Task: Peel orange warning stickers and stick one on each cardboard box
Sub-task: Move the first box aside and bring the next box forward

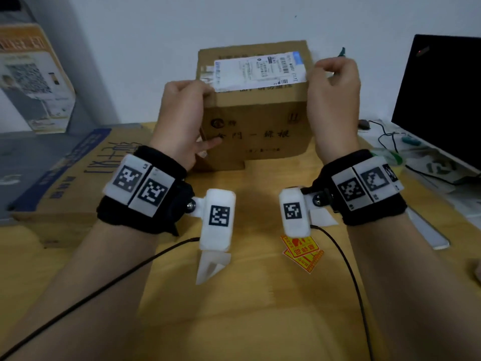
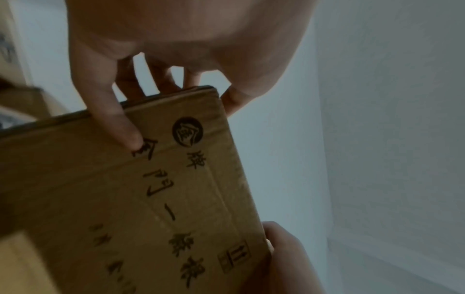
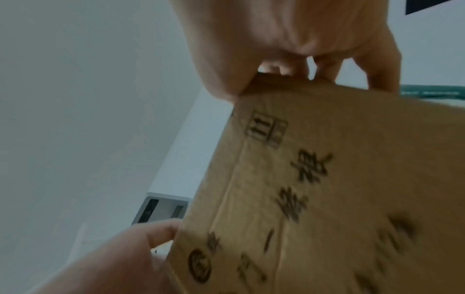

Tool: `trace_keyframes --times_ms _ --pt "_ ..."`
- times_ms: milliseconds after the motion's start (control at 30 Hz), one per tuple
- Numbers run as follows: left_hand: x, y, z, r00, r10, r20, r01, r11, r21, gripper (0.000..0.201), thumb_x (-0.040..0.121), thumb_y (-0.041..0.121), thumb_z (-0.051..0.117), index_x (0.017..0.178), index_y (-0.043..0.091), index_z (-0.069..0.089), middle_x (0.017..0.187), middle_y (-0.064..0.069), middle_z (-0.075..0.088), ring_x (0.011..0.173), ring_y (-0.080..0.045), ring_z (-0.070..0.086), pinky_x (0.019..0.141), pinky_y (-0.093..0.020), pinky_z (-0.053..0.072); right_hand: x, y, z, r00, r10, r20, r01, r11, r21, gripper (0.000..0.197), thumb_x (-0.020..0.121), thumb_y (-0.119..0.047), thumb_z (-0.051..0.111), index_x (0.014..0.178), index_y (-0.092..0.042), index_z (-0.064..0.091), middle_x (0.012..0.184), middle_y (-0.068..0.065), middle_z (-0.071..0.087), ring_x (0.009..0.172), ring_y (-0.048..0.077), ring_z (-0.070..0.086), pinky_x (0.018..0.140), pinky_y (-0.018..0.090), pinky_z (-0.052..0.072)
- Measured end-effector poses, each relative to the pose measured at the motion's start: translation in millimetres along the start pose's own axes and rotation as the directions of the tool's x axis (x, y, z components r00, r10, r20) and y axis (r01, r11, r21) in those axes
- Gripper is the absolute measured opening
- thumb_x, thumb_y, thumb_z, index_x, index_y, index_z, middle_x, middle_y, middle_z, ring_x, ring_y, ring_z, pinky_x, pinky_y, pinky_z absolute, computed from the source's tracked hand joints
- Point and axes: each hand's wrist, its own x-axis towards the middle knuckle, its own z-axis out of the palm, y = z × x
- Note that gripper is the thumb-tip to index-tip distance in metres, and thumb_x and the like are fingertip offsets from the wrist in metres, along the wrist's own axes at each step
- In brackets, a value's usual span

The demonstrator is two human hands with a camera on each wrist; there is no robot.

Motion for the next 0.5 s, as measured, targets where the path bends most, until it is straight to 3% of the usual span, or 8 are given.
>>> trace_keyframes --times_ms 100,167,233,300,367,433,500 --pt "-4.5 -0.8 -24.9 0.998 -0.058 -0.004 0.058 0.987 0.153 0.017 0.097 0.030 0.056 0.113 0.027 0.050 0.111 0.004 0.049 0.103 -0.019 0.053 0.066 -0.043 0.065 -6.4 -4.2 3.6 0.977 0.048 0.207 -0.001 0.976 -0.218 0.014 0.096 -0.033 0.052 0.110 -0.027 0.052 0.092 -0.015 0.057 0.075 0.000 0.054 0.063 0.023 0.048" --pt "-5.8 -5.0 -38.7 0.992 -0.129 0.015 0.122 0.964 0.235 0.024 0.098 0.029 0.057 0.120 0.023 0.048 0.113 0.000 0.050 0.103 -0.022 0.055 0.061 -0.044 0.064 -11.6 -1.9 6.0 0.937 0.114 0.330 0.009 0.937 -0.349 0.019 0.096 -0.038 0.049 0.111 -0.027 0.051 0.097 -0.009 0.057 0.083 0.007 0.057 0.077 0.036 0.054" --pt "-7.0 -13.9 -47.2 0.978 -0.204 0.044 0.181 0.935 0.306 0.020 0.098 0.022 0.058 0.116 0.022 0.051 0.115 -0.004 0.052 0.107 -0.027 0.057 0.064 -0.045 0.064 -15.4 2.9 8.4 0.891 0.179 0.417 0.030 0.894 -0.447 0.023 0.097 -0.041 0.046 0.113 -0.026 0.051 0.098 -0.004 0.057 0.090 0.016 0.059 0.082 0.043 0.055" --pt "-9.7 -24.7 -51.9 0.961 -0.270 0.059 0.233 0.907 0.352 0.010 0.097 0.019 0.056 0.106 0.023 0.054 0.109 -0.005 0.058 0.106 -0.028 0.060 0.062 -0.043 0.064 -17.7 7.6 11.1 0.869 0.193 0.456 0.079 0.856 -0.512 0.026 0.097 -0.041 0.047 0.116 -0.024 0.054 0.094 -0.008 0.053 0.088 0.015 0.056 0.077 0.040 0.051" --pt "-9.5 -34.3 -54.8 0.952 -0.297 0.072 0.245 0.882 0.403 0.012 0.097 0.023 0.056 0.109 0.022 0.056 0.102 -0.005 0.063 0.099 -0.026 0.064 0.054 -0.036 0.060 -17.4 12.3 12.6 0.875 0.182 0.449 0.109 0.829 -0.548 0.029 0.097 -0.037 0.050 0.121 -0.023 0.056 0.098 -0.008 0.053 0.094 0.017 0.055 0.077 0.036 0.045" --pt "-5.4 -39.0 -57.2 0.964 -0.260 0.058 0.206 0.864 0.459 0.017 0.096 0.024 0.057 0.112 0.019 0.059 0.094 -0.004 0.063 0.091 -0.022 0.063 0.051 -0.027 0.051 -17.2 15.6 12.6 0.868 0.196 0.456 0.120 0.808 -0.576 0.032 0.096 -0.032 0.054 0.126 -0.021 0.055 0.110 -0.003 0.055 0.102 0.019 0.053 0.080 0.034 0.043" --pt "1.5 -39.6 -58.6 0.984 -0.174 0.035 0.134 0.858 0.495 0.007 0.097 0.017 0.055 0.103 0.017 0.059 0.089 -0.008 0.059 0.083 -0.026 0.055 0.051 -0.026 0.038 -19.2 17.4 13.0 0.841 0.241 0.484 0.140 0.766 -0.627 0.037 0.095 -0.033 0.057 0.130 -0.021 0.053 0.119 0.002 0.055 0.110 0.023 0.052 0.088 0.037 0.045"
